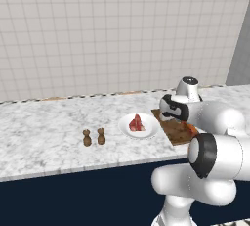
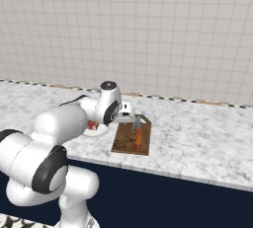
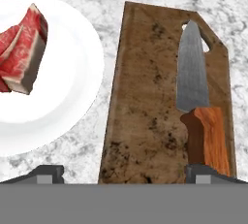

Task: Pick up the knife from the drawer and place it on the cutting board. Then place the meat from the plate to the cutting board.

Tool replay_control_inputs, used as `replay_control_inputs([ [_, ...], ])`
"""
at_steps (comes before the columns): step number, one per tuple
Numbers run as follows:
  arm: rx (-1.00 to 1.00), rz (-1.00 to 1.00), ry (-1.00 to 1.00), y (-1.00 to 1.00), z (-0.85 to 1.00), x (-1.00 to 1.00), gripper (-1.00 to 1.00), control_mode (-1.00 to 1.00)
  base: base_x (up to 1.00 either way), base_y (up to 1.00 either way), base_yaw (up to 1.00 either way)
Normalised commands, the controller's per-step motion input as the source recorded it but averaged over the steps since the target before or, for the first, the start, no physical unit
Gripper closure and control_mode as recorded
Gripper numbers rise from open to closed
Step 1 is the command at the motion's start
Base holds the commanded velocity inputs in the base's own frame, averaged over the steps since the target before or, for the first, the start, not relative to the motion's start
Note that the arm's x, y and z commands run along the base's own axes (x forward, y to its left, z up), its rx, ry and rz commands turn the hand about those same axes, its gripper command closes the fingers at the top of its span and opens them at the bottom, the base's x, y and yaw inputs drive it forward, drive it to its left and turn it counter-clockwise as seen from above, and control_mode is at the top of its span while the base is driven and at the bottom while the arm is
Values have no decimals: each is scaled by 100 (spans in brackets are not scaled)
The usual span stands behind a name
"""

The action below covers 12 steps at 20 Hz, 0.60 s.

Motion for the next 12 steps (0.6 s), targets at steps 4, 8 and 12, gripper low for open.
replay_control_inputs([
  [4,4,-5,3,69,15,10,-100,-100,0,0,0],
  [8,3,-1,8,52,14,11,-100,-100,0,0,0],
  [12,0,-14,1,53,0,26,-100,-100,0,0,0],
])
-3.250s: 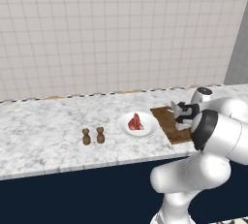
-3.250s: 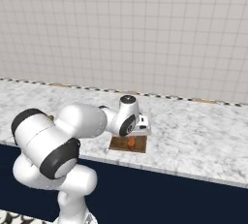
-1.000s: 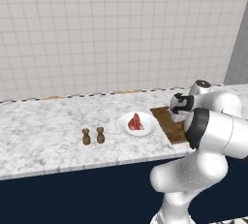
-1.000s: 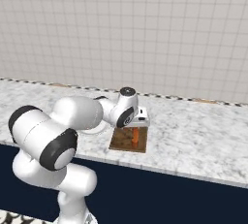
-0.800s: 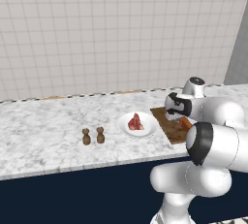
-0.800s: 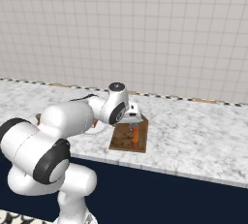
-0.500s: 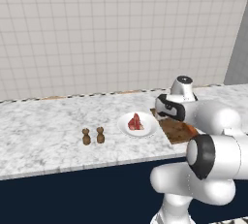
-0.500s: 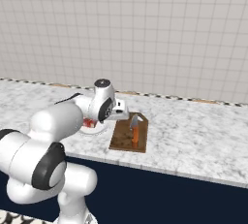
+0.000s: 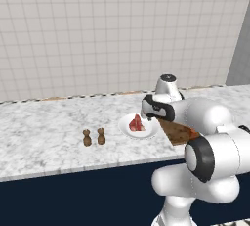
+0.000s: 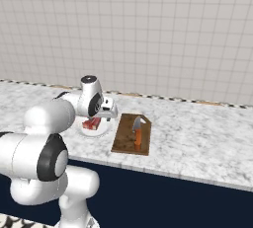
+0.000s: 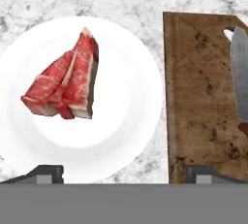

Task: Pick up the knife from the drawer and place it on the cutting board. Then place the meat from the plate to the cutting board.

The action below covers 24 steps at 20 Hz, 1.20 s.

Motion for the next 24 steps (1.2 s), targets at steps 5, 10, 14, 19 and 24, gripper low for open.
replay_control_inputs([
  [5,0,-15,1,43,0,38,-100,-100,0,0,0],
  [10,4,-10,3,28,0,29,-100,-100,0,0,0],
  [14,0,-7,7,21,-3,16,-100,-100,0,0,0],
  [19,0,-3,4,8,-13,16,-100,-100,0,0,0],
  [24,0,0,2,2,-18,25,-100,-100,0,0,0],
])
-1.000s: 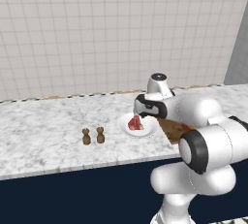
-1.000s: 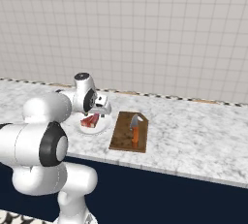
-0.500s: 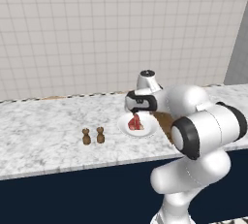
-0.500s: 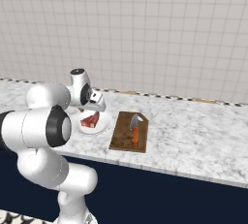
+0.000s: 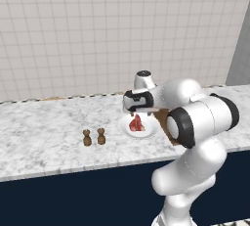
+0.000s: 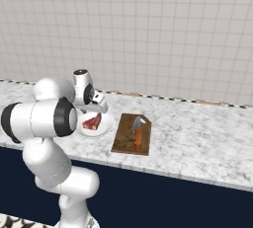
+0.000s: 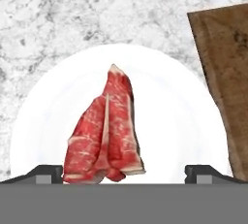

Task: Pick up the knife from the drawer and place it on the cutting board. Then place the meat from the plate to the cutting board.

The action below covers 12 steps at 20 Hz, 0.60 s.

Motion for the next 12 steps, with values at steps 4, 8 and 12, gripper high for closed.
replay_control_inputs([
  [4,0,0,2,0,-28,27,-100,-100,0,0,0],
  [8,0,0,0,2,-38,32,-100,-100,0,0,0],
  [12,0,0,0,7,-30,38,-100,-100,0,0,0],
])
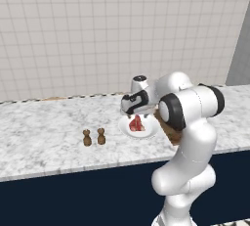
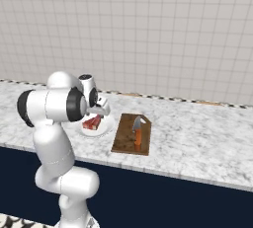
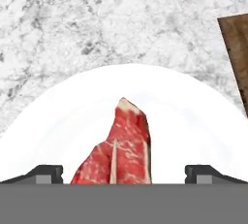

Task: Pick up the knife from the drawer and place it on the cutting board. Then place the meat from the plate to the cutting board.

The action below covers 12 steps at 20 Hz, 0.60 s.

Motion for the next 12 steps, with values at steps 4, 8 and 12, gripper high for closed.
replay_control_inputs([
  [4,0,0,1,5,-34,38,-100,-100,0,0,0],
  [8,0,0,2,0,-28,12,-100,-100,0,0,0],
  [12,0,0,0,1,-31,5,-100,-100,0,0,0],
])
